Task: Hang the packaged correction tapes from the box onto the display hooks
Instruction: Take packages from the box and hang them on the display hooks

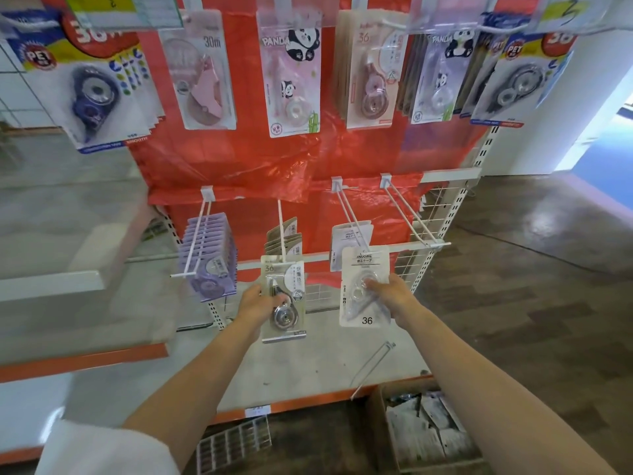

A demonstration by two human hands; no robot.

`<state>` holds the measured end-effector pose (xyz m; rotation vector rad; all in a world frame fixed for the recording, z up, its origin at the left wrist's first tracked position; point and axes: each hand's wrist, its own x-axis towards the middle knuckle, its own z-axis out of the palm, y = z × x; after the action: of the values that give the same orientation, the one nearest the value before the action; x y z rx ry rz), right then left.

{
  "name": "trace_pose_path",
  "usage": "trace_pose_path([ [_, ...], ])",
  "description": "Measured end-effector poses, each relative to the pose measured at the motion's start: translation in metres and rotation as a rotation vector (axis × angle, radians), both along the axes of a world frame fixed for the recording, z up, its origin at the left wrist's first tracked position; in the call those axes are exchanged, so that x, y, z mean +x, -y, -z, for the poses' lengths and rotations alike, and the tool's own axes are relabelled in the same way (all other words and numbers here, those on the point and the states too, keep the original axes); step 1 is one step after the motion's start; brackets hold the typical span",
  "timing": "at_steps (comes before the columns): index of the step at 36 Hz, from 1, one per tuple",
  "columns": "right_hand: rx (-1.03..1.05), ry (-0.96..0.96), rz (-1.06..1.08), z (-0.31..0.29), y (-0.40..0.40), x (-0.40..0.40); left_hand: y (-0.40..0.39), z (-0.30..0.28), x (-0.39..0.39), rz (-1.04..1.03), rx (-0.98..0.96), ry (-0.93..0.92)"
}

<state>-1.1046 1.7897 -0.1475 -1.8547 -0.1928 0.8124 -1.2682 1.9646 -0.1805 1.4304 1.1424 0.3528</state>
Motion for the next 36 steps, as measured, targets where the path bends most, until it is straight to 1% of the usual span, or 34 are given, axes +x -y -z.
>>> trace_pose_path([
  [4,-0.026,-0.031,0.025,0.011,0.000,0.003,0.000,0.005,0.005,0.055,0.008,-0.033],
  [6,-0.056,-0.016,0.030,0.018,0.002,0.005,0.000,0.005,0.007,0.066,0.000,-0.052],
  [10,-0.079,0.004,0.058,0.026,0.005,0.006,-0.004,0.010,0.010,0.058,-0.003,-0.077],
  [13,-0.095,0.029,0.055,0.031,0.007,0.008,-0.006,0.018,0.011,0.031,-0.019,-0.058],
  [16,-0.108,0.059,0.041,0.034,0.007,0.008,-0.004,0.028,0.010,-0.009,-0.082,-0.044],
  [20,-0.150,0.119,0.026,0.042,0.006,0.010,0.006,0.041,0.007,-0.083,-0.227,-0.043],
  [22,-0.152,0.120,0.022,0.049,0.005,0.013,0.009,0.046,0.007,-0.084,-0.250,-0.007],
  [25,-0.146,0.112,0.035,0.059,0.002,0.017,0.007,0.056,0.008,-0.093,-0.244,0.075],
  [27,-0.119,0.110,0.048,0.066,-0.001,0.023,0.005,0.061,0.008,-0.094,-0.219,0.081],
  [30,-0.044,0.030,0.087,0.072,-0.006,0.031,0.002,0.067,0.013,-0.098,-0.147,0.089],
  [33,-0.018,0.017,0.081,0.075,-0.012,0.040,0.000,0.072,0.020,-0.104,-0.080,0.092],
  [36,0.001,0.000,0.087,0.080,-0.017,0.049,-0.001,0.077,0.030,-0.131,-0.079,0.131],
])
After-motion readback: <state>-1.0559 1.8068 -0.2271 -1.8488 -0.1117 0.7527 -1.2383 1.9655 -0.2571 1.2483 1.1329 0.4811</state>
